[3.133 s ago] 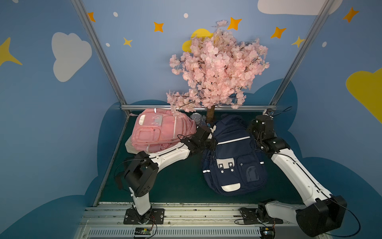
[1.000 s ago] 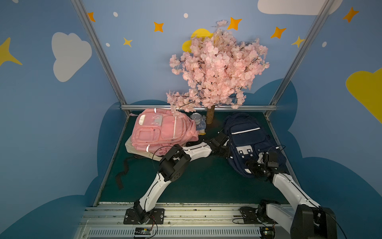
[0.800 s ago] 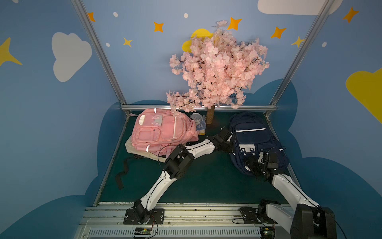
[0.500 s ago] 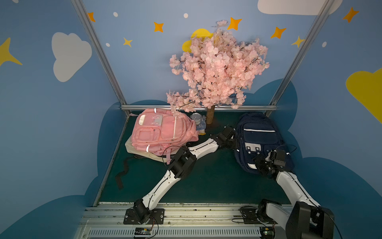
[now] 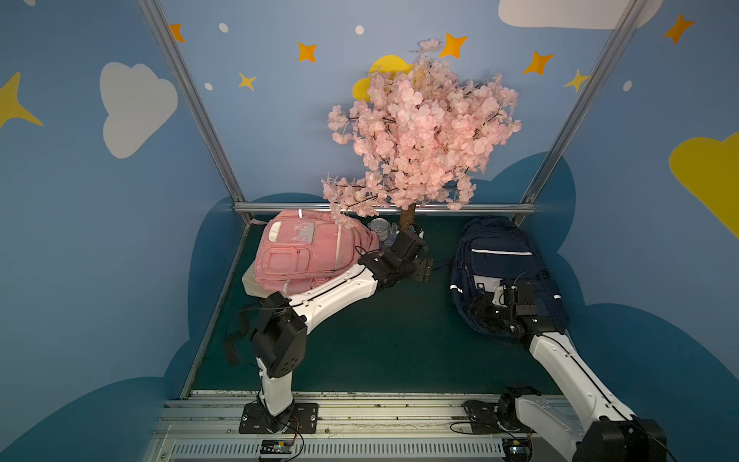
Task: Zip up the backpack
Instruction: Move the backpack to the center of the board.
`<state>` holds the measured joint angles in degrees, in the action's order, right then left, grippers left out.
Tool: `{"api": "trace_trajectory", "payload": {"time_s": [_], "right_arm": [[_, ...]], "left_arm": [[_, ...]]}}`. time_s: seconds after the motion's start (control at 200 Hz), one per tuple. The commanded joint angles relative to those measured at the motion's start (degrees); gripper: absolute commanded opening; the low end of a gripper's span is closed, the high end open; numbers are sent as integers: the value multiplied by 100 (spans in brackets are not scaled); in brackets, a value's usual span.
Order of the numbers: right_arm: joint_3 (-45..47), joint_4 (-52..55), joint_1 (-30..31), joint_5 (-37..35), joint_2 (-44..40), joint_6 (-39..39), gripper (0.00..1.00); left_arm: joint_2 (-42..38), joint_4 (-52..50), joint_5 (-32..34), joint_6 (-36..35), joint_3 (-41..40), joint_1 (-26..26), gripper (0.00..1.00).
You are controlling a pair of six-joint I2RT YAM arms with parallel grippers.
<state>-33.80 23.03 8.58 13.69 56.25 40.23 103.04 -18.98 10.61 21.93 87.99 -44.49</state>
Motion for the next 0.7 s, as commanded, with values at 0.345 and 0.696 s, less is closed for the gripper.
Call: {"api": "trace_trajectory", "payload": {"time_s": [0.345,0.696], "right_arm": [[-163,2,1155,-640,308,337,64],[-76,-173,1159,-675,552,295,64]], "left_arm": [[1037,-586,586,-1149,-5,1515,83],[1734,-653,588,-1337,362,1645,91]]}}
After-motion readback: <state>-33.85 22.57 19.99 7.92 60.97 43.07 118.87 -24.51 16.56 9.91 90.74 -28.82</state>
